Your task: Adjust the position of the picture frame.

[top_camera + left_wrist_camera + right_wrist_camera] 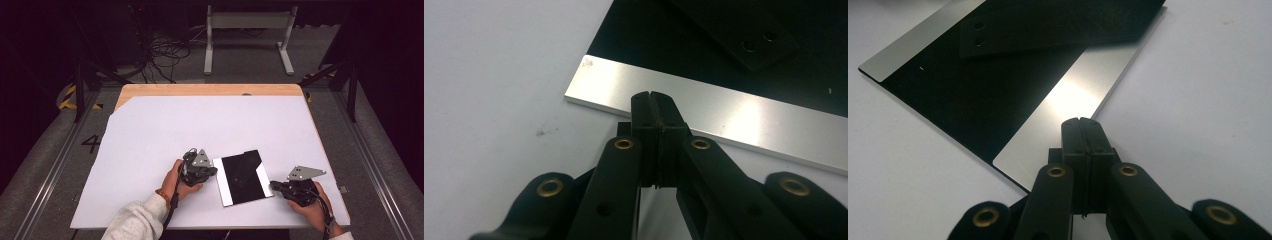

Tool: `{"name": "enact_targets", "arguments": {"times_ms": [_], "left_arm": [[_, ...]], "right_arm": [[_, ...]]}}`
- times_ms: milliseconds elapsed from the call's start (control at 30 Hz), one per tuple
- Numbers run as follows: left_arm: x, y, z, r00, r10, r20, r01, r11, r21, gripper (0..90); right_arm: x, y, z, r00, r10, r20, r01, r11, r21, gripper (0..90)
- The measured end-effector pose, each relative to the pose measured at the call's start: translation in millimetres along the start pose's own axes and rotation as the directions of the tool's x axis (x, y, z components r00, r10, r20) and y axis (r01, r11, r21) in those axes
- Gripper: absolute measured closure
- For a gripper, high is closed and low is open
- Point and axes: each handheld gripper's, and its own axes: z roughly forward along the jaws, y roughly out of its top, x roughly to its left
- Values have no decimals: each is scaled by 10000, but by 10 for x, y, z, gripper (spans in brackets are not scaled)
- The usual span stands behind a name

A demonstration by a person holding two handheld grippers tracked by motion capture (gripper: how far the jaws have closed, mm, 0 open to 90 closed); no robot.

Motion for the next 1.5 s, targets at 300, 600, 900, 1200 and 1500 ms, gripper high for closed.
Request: {"name": "enact_targets", "arguments": {"times_ms": [300,600,900,1200,1500], "left_arm": [[107,4,0,9997,-196,-149,195,9998,-32,895],[171,21,7,9989,-258,-383,257,9997,-28,897],[191,6,-1,9982,-270,-539,267,9996,-70,897],[-165,-155,-521,9990,433,116,-425,9969,-664,898],[-575,-393,-612,9895,983,1062,-964,9951,-227,895]], "right_arm": [[65,30,47,9994,-291,-174,291,9996,-40,900],[120,47,67,9979,-547,-340,546,9985,-22,900],[204,71,91,9948,-957,-335,958,9954,33,900],[220,68,105,9935,-1120,-221,1119,9937,-44,900],[276,97,145,9925,-1185,-302,1184,9929,-68,900]]}}
